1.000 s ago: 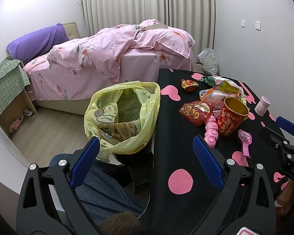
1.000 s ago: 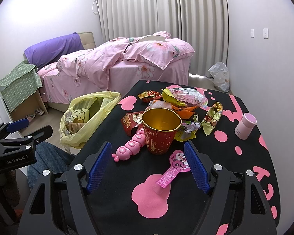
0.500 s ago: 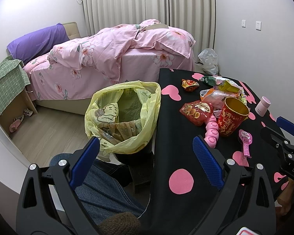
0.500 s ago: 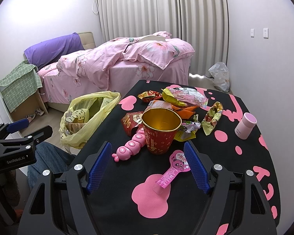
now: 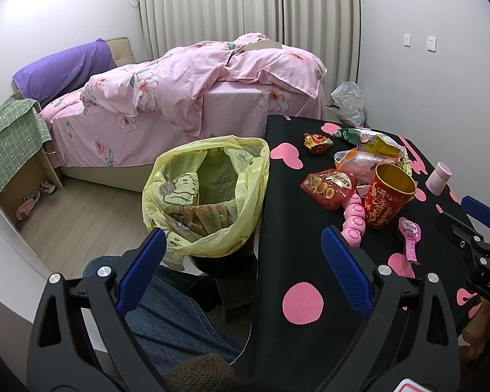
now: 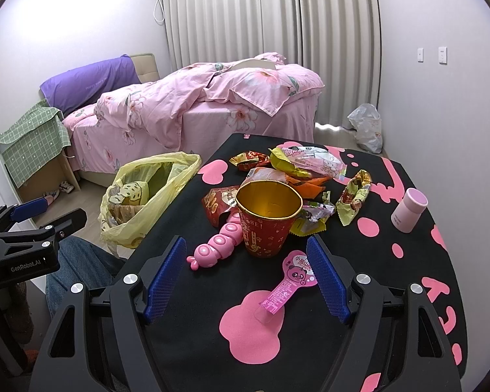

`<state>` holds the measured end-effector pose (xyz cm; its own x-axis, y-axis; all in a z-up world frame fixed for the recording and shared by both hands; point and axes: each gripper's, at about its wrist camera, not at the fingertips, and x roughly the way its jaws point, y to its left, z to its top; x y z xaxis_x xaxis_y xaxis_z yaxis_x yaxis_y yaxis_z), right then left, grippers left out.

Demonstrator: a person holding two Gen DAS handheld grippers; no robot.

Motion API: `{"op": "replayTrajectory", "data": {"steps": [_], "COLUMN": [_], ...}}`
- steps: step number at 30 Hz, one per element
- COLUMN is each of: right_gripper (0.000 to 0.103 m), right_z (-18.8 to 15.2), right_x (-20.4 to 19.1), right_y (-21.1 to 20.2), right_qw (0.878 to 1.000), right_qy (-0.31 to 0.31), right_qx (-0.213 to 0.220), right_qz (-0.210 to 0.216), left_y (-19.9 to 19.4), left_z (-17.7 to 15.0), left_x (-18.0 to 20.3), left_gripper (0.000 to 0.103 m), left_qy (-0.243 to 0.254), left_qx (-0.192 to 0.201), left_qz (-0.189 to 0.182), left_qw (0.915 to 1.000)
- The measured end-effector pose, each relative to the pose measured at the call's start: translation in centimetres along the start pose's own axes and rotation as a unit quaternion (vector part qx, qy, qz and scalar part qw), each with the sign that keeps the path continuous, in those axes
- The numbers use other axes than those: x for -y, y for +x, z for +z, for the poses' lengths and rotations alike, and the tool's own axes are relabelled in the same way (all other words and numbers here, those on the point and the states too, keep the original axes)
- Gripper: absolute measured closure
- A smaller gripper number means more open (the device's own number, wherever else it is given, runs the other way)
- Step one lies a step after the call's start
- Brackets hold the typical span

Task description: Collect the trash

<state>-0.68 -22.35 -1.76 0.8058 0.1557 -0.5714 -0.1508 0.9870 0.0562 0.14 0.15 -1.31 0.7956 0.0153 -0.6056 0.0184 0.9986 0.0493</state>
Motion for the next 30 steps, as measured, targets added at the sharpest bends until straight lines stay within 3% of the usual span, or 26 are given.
{"op": "replayTrajectory", "data": {"steps": [14, 18, 24, 30], "right_gripper": [0.03, 0.03, 0.03, 0.03], "right_z": [0.0, 0.6, 1.4, 0.8], "right_x": [0.3, 1.8, 6.5, 11.4], "right_y": [0.0, 0.0, -0.3, 0.3], "right_qw": [1.0, 1.0, 0.996, 0.992], "right_qy": [0.0, 0.001, 0.036, 0.06], "right_qx": [0.001, 0.013, 0.023, 0.007], "right_qz": [-0.003, -0.028, -0.073, -0.114], "left_y": [0.1, 0.4, 2.5, 5.1], "left_z": [0.2, 0.8, 1.8, 2.0], "left_x": [-0.3, 0.2, 2.4, 6.7], "left_gripper": [0.012, 0.012, 0.012, 0.011], "left_qy": [0.002, 0.014, 0.04, 0.088], "left_qx": [-0.003, 0.011, 0.021, 0.016], "left_qz": [-0.005, -0.019, -0.085, -0.184], "left_qw": [1.0, 0.9997, 0.9954, 0.9788]}}
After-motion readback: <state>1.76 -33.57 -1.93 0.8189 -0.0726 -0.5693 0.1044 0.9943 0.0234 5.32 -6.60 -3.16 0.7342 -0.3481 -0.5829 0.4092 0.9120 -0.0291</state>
